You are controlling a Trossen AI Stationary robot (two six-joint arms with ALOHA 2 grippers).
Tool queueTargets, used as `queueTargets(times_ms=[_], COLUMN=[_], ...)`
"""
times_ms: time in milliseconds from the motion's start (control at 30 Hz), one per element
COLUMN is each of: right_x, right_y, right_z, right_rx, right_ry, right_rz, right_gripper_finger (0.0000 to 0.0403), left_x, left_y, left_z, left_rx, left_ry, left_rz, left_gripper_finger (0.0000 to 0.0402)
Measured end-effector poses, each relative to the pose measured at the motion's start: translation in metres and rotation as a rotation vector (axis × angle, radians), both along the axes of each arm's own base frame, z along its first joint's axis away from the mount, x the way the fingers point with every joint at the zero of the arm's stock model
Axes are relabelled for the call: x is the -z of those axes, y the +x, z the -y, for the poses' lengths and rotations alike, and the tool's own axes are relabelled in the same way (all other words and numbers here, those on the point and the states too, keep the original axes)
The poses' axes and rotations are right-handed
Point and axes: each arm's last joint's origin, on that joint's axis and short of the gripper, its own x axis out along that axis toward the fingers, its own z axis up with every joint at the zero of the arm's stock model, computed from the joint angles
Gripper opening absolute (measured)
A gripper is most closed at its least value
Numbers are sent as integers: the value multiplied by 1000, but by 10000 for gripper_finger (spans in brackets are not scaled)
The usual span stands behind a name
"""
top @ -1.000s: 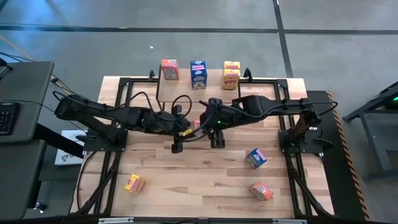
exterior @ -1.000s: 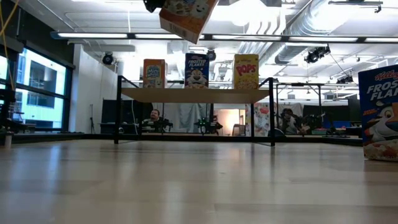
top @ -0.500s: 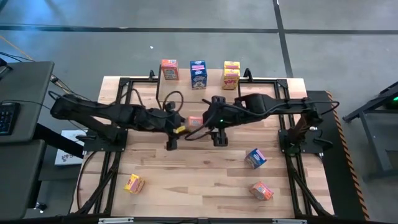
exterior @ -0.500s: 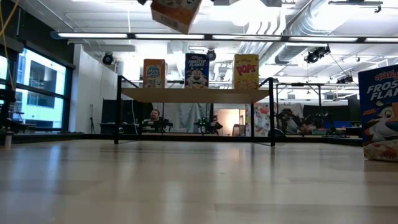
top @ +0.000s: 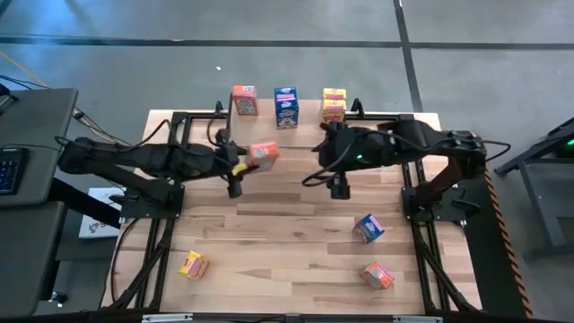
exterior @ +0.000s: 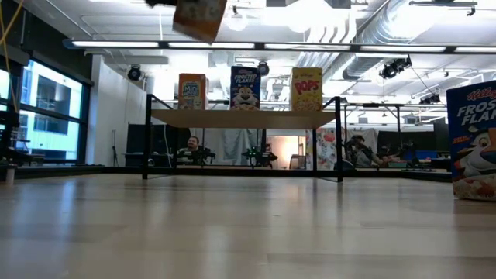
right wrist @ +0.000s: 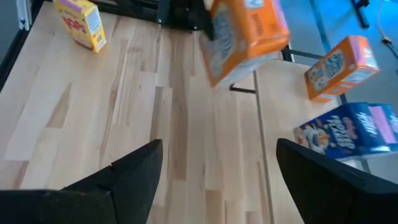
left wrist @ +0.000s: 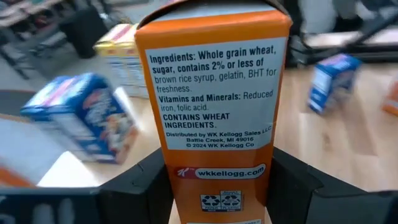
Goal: Stack cereal on shelf
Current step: Put the left orange cereal box on the shelf aligned with the other orange cereal box
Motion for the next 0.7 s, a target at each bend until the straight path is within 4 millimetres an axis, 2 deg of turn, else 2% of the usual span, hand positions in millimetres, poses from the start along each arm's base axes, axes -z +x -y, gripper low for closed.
queueTargets(times_ms=[233,467,700], right_x=[-11,-19,-25], right_y=[-23,-36,-44], right_z=[5,8,21], right_rx=[26,28,49], right_ry=[-51,-86,-128], right_rz=[8,28,41], right_gripper_finger=[307,307,307], left_x=[25,42,54], left_y=[-22,-31,-37], left_z=[-32,-72,-114], left_rx=[-45,-97,-28], left_ry=[31,78,0], left_rz=[141,180,213], left_gripper_finger=[187,187,187])
